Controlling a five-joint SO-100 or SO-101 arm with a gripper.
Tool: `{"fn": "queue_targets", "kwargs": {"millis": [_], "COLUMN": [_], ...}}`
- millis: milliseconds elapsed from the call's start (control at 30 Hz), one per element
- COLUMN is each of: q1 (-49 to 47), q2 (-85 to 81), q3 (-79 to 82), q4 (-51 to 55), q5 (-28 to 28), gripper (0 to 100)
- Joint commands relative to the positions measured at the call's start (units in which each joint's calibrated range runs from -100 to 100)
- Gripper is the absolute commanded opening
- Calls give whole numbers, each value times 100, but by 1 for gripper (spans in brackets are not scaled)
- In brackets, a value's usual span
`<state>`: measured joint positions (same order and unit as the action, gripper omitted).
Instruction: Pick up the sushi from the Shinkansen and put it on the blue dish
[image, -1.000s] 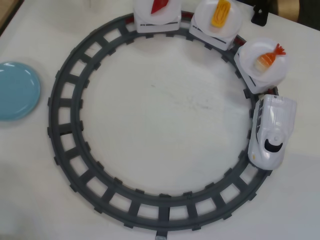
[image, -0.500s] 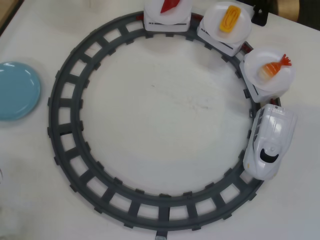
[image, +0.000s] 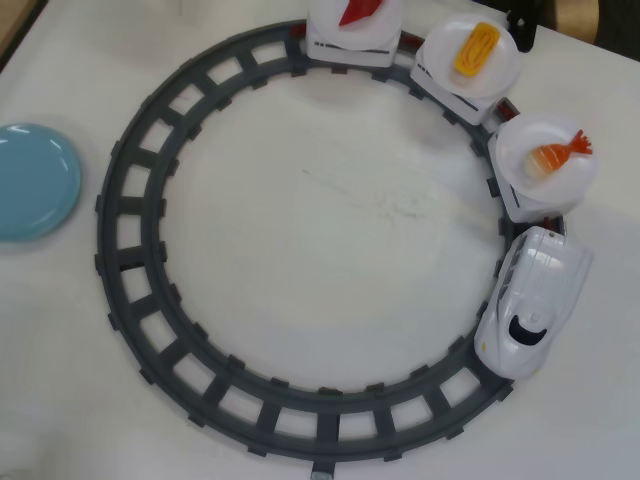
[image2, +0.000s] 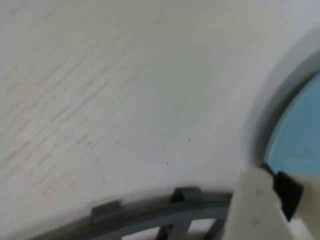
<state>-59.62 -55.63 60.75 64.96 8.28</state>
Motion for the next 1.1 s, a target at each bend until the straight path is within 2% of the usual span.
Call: {"fn": "queue_targets", "kwargs": {"millis": [0,167,433,600,867,1067], "q1": [276,549,725,1438,2591,3075], "q2": [507,1237,1386,1386,1395,1478], "q3": [-566,-1116,-1657,-1612,-1639,-1648], "q4": [14,141,566,566,795,727], "q5": [35,35,35,46,673,715], "gripper": [3,3,3,3,3,3]}}
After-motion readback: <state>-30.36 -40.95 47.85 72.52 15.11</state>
